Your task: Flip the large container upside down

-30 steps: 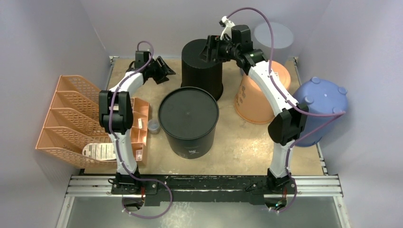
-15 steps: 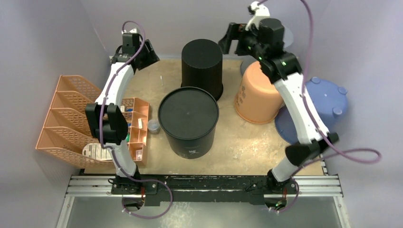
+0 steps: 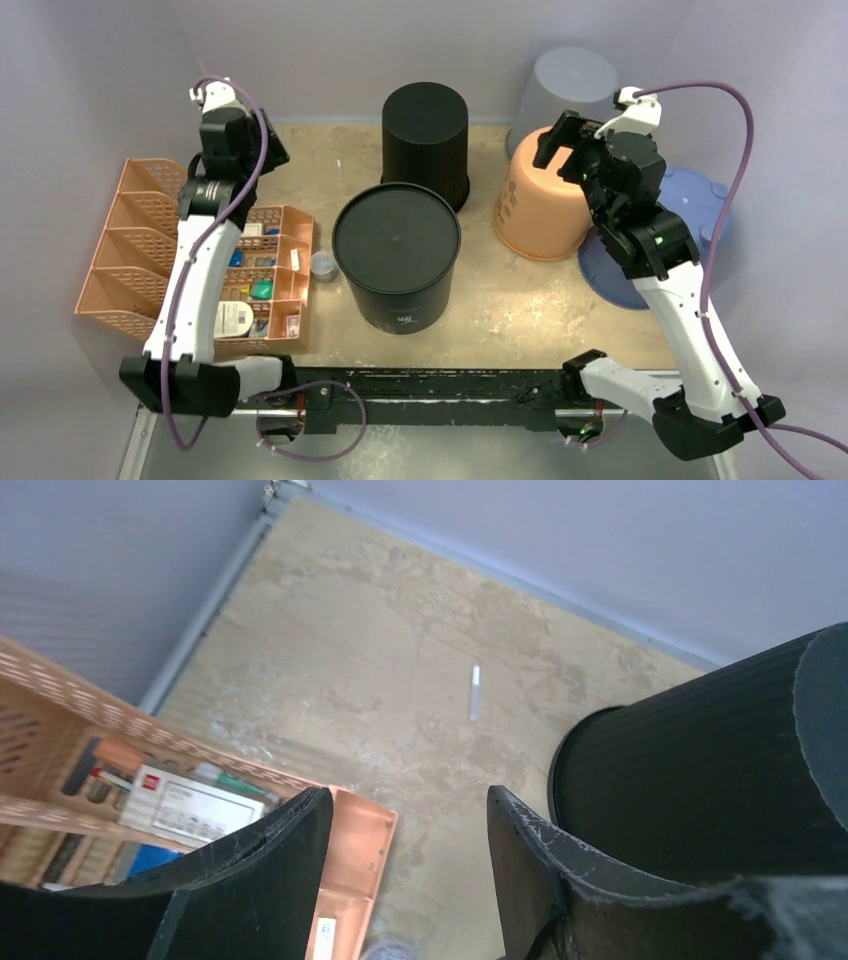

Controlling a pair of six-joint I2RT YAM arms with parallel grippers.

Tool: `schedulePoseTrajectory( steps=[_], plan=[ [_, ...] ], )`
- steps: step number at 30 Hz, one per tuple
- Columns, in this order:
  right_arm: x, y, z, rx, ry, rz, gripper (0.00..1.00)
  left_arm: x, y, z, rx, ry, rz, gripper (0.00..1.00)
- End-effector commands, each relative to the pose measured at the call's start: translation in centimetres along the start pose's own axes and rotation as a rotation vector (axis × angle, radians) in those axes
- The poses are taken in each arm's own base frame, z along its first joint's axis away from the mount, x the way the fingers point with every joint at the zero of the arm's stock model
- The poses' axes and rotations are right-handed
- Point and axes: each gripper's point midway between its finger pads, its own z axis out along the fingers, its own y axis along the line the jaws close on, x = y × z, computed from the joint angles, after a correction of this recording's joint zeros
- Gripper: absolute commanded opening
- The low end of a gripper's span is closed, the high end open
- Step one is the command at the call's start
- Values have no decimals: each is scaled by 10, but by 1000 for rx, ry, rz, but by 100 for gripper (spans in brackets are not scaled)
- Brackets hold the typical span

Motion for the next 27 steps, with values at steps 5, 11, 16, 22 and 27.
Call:
schedulePoseTrajectory(
  steps=[5, 11, 16, 22, 27],
  plan=[
    [-32, -24, -9, 154, -65, 8, 100, -34, 12, -33, -8, -181, 8, 58],
    [-30, -24, -8, 152, -64, 9, 100, -30, -7, -34, 92, -160, -43, 58],
    [-28, -23, -10, 138, -57, 9, 100, -31, -13, -33, 122, -161, -47, 58],
    [-26, -22, -8, 136, -57, 14, 100, -29, -7, -31, 88, -164, -59, 58],
    [-25, -18, -4, 125, -58, 17, 100, -27, 0, -29, 49, -167, -66, 58]
  ],
)
